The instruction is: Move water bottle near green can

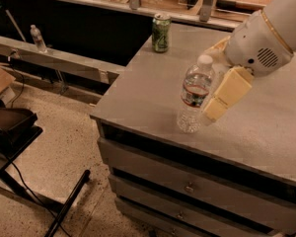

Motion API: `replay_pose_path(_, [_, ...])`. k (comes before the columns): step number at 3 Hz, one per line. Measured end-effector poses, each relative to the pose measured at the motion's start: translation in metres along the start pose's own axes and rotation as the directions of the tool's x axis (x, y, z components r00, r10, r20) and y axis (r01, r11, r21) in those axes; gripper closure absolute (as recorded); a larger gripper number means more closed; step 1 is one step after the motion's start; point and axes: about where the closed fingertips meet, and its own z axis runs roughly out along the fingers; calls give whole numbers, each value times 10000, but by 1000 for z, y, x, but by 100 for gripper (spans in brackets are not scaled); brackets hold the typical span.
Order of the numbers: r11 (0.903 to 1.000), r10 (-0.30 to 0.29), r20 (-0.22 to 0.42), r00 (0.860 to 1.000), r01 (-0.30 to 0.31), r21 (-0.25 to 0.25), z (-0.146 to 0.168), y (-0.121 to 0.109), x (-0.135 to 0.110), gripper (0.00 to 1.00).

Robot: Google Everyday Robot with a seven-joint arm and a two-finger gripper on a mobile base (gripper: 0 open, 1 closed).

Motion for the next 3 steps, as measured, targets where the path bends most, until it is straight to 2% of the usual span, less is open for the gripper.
replay_pose_path(1, [10000,2,171,9999,-1,-98,2,2,-5,15])
replay_pose_path(3, [9999,-56,175,9998,58,-100,3,3,-8,63])
